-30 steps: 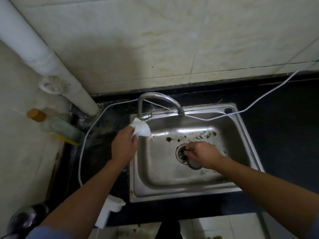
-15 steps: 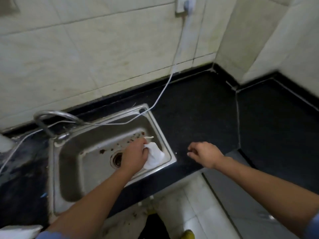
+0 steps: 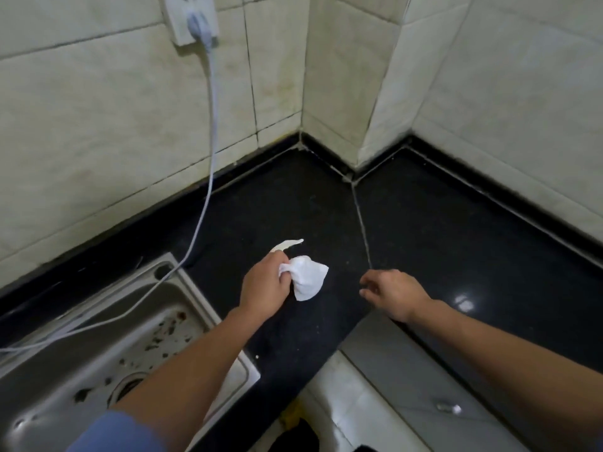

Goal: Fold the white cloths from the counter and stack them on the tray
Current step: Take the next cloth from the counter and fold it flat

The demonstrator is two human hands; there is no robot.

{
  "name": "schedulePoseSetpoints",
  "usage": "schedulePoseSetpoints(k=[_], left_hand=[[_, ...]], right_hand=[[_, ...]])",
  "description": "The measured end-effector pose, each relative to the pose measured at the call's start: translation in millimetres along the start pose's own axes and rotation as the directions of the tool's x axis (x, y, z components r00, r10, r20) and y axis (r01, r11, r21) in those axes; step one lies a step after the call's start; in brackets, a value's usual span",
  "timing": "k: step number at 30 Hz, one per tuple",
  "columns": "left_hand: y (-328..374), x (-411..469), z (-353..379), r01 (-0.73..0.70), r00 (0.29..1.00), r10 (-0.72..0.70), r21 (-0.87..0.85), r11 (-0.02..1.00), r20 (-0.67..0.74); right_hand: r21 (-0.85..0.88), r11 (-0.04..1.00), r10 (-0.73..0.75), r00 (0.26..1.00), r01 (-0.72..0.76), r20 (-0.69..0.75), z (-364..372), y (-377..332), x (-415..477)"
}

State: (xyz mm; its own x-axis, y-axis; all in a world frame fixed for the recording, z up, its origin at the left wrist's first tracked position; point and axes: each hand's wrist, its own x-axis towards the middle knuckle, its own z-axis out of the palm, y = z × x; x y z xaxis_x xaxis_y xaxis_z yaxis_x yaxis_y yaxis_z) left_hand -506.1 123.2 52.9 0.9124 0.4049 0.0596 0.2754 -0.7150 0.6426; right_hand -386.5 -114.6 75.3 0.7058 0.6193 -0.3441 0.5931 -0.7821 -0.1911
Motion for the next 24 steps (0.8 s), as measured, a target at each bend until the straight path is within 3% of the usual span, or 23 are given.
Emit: schedulePoseSetpoints(k=[3,8,13,15,19,22,24], left_hand=[[-18.6,2.0,16.7,-0.040,0.996,0.031,0.117,0.992,0.079],[-59.7,-21.5,38.8,-0.102,0.920,-0.054,0.369,0.924,0.389],[-84.0,-44.9,42.3,-0.110,0.927,-0.042,0.375,0.921,0.373],[-83.2,-42.7,39.8,0.000,0.937,-0.118,0.337,0.942,0.330],[-66.8,-10.1,38.0,0.420,0.891,-0.438,0.149,0.895,0.120],[-62.1,13.0,49.5,0.483,0.844,-0.517,0.216,0.849,0.145],[-61.4,21.1,56.7,0.547,0.816,-0.570,0.193,0.815,0.095]], right_hand=[[0.008,1.000,0.016,1.000,-0.016,0.013,2.0,2.9,18.9],[0.035,0.999,-0.026,0.982,0.019,0.185,34.4,-8.7,47.7],[0.112,0.987,-0.130,0.979,0.113,0.157,42.9,-30.7,83.2],[0.133,0.985,-0.127,0.987,0.113,0.102,41.1,-37.5,102.3],[0.110,0.993,-0.056,0.995,0.047,0.079,44.5,-44.8,142.6],[0.074,0.997,-0.031,0.975,0.015,0.221,54.3,-49.1,160.9],[0.139,0.990,-0.060,0.966,0.025,0.250,55.8,-49.8,164.9]])
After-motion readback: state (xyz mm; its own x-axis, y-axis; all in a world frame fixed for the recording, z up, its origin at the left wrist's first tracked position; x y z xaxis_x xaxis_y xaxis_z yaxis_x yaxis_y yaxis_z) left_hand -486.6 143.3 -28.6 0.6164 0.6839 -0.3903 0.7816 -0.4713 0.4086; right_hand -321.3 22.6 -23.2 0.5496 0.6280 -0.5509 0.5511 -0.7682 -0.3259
